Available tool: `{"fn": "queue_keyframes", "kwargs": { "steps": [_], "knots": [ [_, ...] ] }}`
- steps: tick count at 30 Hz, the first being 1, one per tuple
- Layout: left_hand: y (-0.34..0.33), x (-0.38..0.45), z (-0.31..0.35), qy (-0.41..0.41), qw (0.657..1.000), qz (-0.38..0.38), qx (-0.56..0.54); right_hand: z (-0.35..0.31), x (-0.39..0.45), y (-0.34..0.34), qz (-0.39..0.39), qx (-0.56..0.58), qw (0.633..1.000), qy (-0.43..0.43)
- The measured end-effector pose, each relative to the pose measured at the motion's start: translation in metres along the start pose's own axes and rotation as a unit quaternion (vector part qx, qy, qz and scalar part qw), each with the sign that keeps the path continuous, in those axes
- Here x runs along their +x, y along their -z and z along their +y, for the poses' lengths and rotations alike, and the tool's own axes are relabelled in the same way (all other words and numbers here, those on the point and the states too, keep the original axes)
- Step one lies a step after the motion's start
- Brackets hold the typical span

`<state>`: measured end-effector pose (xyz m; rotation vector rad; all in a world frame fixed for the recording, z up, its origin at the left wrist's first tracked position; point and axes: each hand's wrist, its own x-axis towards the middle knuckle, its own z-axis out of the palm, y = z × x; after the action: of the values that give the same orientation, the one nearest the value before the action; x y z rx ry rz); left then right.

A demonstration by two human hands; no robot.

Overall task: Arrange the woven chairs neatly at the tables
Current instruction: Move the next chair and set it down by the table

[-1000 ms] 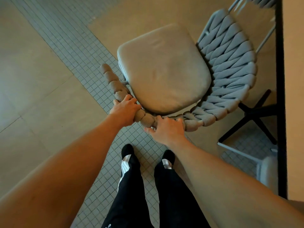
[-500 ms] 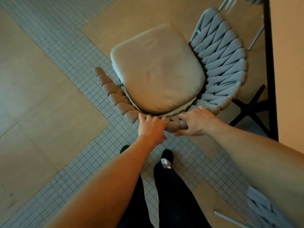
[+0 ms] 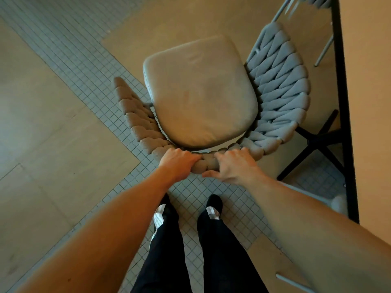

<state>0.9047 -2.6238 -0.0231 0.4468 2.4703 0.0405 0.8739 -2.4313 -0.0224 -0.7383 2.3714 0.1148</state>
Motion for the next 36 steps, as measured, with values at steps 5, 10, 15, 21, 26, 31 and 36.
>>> {"fn": "queue_keyframes", "kwargs": {
  "steps": [5, 10, 15, 21, 26, 31, 36],
  "knots": [
    [0.009, -0.015, -0.057, -0.042, 0.997, -0.016, 0.068, -0.068, 0.006, 0.005, 0.008, 0.081, 0.994, -0.076],
    [0.011, -0.022, -0.092, -0.003, 0.985, -0.019, 0.173, -0.108, 0.026, 0.011, -0.017, 0.150, 0.984, -0.099],
    [0.008, -0.020, -0.077, 0.044, 0.985, -0.053, 0.157, -0.085, 0.019, -0.001, 0.007, 0.134, 0.991, -0.018],
    [-0.002, -0.012, -0.025, 0.024, 0.996, -0.054, 0.072, -0.023, -0.001, -0.006, -0.011, 0.063, 0.997, 0.048],
    [-0.002, 0.004, 0.040, 0.040, 0.998, -0.004, -0.042, 0.040, -0.014, -0.001, -0.053, -0.046, 0.996, 0.063],
    [-0.001, 0.020, 0.086, 0.055, 0.995, 0.037, -0.080, 0.080, -0.020, 0.007, -0.100, -0.102, 0.989, 0.039],
    [-0.004, 0.024, 0.077, 0.026, 0.996, 0.072, -0.050, 0.075, -0.020, 0.008, -0.103, -0.109, 0.988, 0.038]
  ]
}}
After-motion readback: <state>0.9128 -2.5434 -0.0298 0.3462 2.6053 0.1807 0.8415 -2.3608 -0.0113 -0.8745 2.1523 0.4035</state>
